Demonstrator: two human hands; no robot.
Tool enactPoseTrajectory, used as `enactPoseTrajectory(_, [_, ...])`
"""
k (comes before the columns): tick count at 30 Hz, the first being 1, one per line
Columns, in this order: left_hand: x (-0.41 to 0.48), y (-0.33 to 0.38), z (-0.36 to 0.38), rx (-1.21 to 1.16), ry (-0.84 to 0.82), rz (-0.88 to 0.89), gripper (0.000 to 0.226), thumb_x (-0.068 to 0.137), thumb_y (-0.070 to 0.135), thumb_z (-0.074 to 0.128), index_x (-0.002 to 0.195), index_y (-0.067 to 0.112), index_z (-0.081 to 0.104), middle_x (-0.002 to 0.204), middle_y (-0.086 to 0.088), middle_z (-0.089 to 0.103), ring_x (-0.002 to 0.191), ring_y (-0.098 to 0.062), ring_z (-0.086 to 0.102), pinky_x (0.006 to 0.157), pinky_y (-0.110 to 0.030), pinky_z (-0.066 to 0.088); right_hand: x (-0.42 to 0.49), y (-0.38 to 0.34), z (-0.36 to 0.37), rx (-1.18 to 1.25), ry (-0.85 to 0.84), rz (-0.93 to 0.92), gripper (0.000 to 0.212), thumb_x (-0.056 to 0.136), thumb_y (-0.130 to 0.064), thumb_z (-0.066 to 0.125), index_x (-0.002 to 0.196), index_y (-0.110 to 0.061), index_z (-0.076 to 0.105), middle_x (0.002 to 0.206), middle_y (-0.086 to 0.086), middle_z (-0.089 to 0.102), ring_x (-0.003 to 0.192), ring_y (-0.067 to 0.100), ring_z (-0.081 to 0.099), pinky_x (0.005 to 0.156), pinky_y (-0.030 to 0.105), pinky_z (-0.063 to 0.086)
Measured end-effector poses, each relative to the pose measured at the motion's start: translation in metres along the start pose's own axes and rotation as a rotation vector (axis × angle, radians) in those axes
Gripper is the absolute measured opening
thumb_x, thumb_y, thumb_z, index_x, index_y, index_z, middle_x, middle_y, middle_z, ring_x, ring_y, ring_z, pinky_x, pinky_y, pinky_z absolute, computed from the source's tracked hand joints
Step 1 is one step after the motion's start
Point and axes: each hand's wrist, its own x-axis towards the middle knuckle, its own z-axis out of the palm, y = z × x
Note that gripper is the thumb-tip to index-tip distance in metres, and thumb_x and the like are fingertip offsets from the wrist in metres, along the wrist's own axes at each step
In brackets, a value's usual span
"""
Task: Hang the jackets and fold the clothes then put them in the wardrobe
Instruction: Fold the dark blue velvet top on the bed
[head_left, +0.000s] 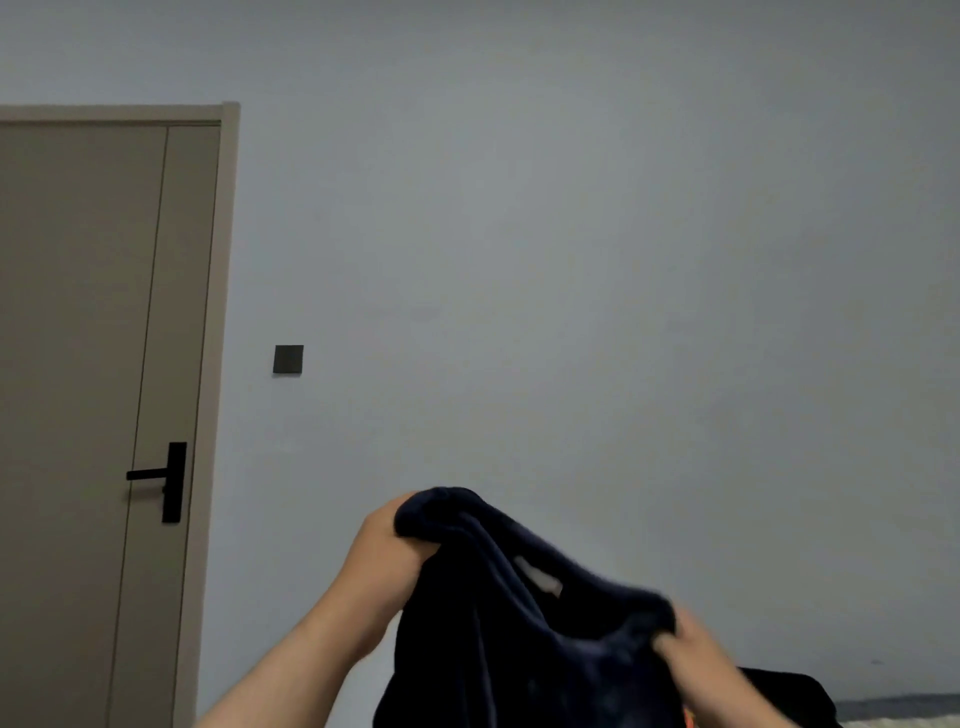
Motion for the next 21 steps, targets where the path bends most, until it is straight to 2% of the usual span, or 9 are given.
enactPoseTrajectory(1, [0.006, -0.002, -0.006, 0.033, 0.042, 0.021, 0.030, 0.087, -0.005, 0.061, 0.092, 0.020, 0.076, 0.086, -0.003, 0.077, 0.078, -0.018, 0.074, 0.057, -0.021, 0.054, 0.007, -0.013, -0.014, 0.037, 0.109, -0.019, 0.027, 0.094, 0.008, 0.051, 0.110, -0.007, 0.068, 0.110, 0.012, 0.070, 0.108, 0.026, 0.063, 0.093, 0.037, 0.048])
enactPoseTrajectory(3, [0.021, 0.005, -0.022, 0.099, 0.111, 0.060, 0.034, 0.085, -0.009, 0.060, 0.090, 0.021, 0.076, 0.086, -0.001, 0.077, 0.080, -0.016, 0.074, 0.060, -0.023, 0.056, 0.017, -0.050, -0.041, -0.031, 0.269, -0.111, 0.020, 0.097, -0.002, 0.052, 0.102, -0.014, 0.068, 0.104, 0.007, 0.070, 0.103, 0.024, 0.062, 0.082, 0.033, 0.043])
enactPoseTrajectory(6, [0.039, 0.019, -0.037, 0.242, 0.149, 0.140, 0.038, 0.084, -0.007, 0.061, 0.087, 0.028, 0.074, 0.084, 0.007, 0.076, 0.079, -0.012, 0.072, 0.062, -0.020, 0.055, 0.033, -0.098, -0.073, -0.169, 0.383, -0.239, 0.014, 0.099, -0.013, 0.052, 0.091, -0.017, 0.063, 0.088, 0.001, 0.065, 0.089, 0.023, 0.061, 0.071, 0.032, 0.036])
enactPoseTrajectory(8, [0.053, 0.031, -0.045, 0.343, 0.198, 0.175, 0.026, 0.083, 0.002, 0.067, 0.089, 0.027, 0.072, 0.083, 0.006, 0.076, 0.082, -0.016, 0.072, 0.071, -0.032, 0.057, 0.040, -0.126, -0.092, -0.237, 0.435, -0.307, 0.018, 0.099, -0.016, 0.052, 0.083, -0.019, 0.058, 0.080, -0.001, 0.060, 0.082, 0.022, 0.057, 0.068, 0.032, 0.032])
enactPoseTrajectory(10, [0.064, 0.046, -0.056, 0.509, 0.224, 0.210, 0.012, 0.078, 0.021, 0.074, 0.089, 0.023, 0.069, 0.083, 0.003, 0.073, 0.083, -0.020, 0.069, 0.076, -0.040, 0.056, 0.043, -0.152, -0.109, -0.269, 0.471, -0.363, 0.020, 0.099, -0.019, 0.053, 0.080, -0.019, 0.056, 0.078, 0.000, 0.059, 0.081, 0.023, 0.056, 0.067, 0.033, 0.031])
enactPoseTrajectory(13, [0.071, 0.071, -0.070, 0.889, 0.243, 0.273, 0.027, 0.070, 0.040, 0.078, 0.081, 0.026, 0.058, 0.079, 0.006, 0.066, 0.076, -0.019, 0.063, 0.067, -0.036, 0.050, 0.043, -0.183, -0.129, -0.317, 0.525, -0.425, 0.016, 0.099, -0.024, 0.052, 0.084, -0.019, 0.056, 0.081, 0.001, 0.057, 0.080, 0.023, 0.052, 0.069, 0.032, 0.031])
enactPoseTrajectory(17, [0.071, 0.105, -0.084, 1.324, 0.303, 0.294, 0.048, 0.063, 0.056, 0.079, 0.083, 0.027, 0.047, 0.082, 0.006, 0.058, 0.074, -0.021, 0.056, 0.055, -0.033, 0.039, 0.029, -0.217, -0.153, -0.448, 0.613, -0.546, 0.019, 0.099, -0.032, 0.052, 0.090, -0.017, 0.058, 0.091, 0.012, 0.067, 0.087, 0.034, 0.060, 0.070, 0.035, 0.036])
enactPoseTrajectory(19, [0.067, 0.118, -0.085, 1.417, 0.338, 0.281, 0.052, 0.056, 0.069, 0.072, 0.080, 0.029, 0.049, 0.080, 0.010, 0.058, 0.070, -0.015, 0.056, 0.052, -0.029, 0.033, 0.021, -0.232, -0.163, -0.511, 0.642, -0.592, 0.022, 0.100, -0.037, 0.049, 0.092, -0.018, 0.057, 0.093, 0.013, 0.067, 0.087, 0.036, 0.061, 0.069, 0.038, 0.040])
enactPoseTrajectory(21, [0.064, 0.129, -0.084, 1.383, 0.309, 0.249, 0.056, 0.050, 0.079, 0.064, 0.076, 0.031, 0.054, 0.074, 0.014, 0.062, 0.068, -0.008, 0.059, 0.053, -0.028, 0.036, 0.015, -0.245, -0.172, -0.570, 0.668, -0.597, 0.023, 0.101, -0.038, 0.047, 0.095, -0.019, 0.057, 0.094, 0.013, 0.067, 0.087, 0.036, 0.060, 0.068, 0.039, 0.040])
